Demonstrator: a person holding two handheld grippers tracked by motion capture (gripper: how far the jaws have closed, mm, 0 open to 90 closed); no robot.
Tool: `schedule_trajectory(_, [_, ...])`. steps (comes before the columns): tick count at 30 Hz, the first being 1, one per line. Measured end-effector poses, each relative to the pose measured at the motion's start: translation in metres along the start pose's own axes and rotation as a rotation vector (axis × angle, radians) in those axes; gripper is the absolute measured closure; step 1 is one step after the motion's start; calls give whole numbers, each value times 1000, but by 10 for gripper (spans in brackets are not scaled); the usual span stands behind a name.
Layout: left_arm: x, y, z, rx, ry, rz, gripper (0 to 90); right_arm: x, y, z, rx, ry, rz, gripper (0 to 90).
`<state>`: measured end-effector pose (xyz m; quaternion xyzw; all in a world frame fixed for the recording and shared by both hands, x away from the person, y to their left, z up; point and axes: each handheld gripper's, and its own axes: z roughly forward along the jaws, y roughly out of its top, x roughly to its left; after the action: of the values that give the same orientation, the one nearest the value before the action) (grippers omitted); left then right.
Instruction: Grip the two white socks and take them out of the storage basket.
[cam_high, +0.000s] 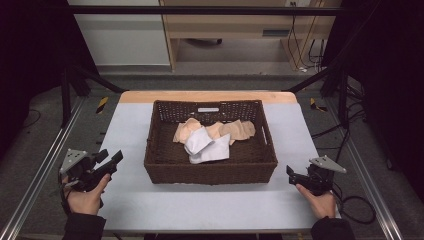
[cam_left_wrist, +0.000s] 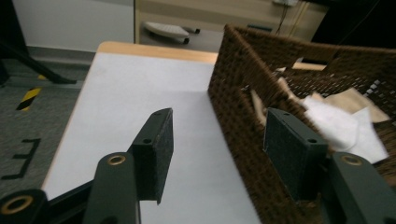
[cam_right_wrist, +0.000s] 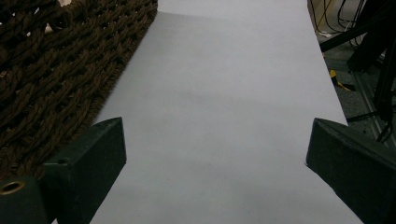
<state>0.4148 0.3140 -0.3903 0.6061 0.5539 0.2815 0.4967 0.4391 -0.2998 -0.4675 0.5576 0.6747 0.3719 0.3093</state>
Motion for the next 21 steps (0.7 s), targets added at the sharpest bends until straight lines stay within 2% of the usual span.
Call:
schedule_trajectory(3, [-7, 7, -4, -18, -19, 9, 449, -1, 1, -1, -7, -5, -2, 49])
schedule_trajectory(9, [-17, 14, -6, -32, -30, 38, 466, -1, 1, -1, -5, -10, -13, 55])
schedule_trajectory(13, [-23, 17, -5, -29, -33, 65, 483, -2, 1, -1, -5, -16, -15, 61])
schedule_trajectory(15, [-27, 21, -3, -36, -41, 70, 501, -1, 1, 0, 6, -18, -28, 67])
schedule_trajectory(21, [-36, 30, 3, -45, -63, 85, 532, -1, 1, 0, 7, -20, -27, 72])
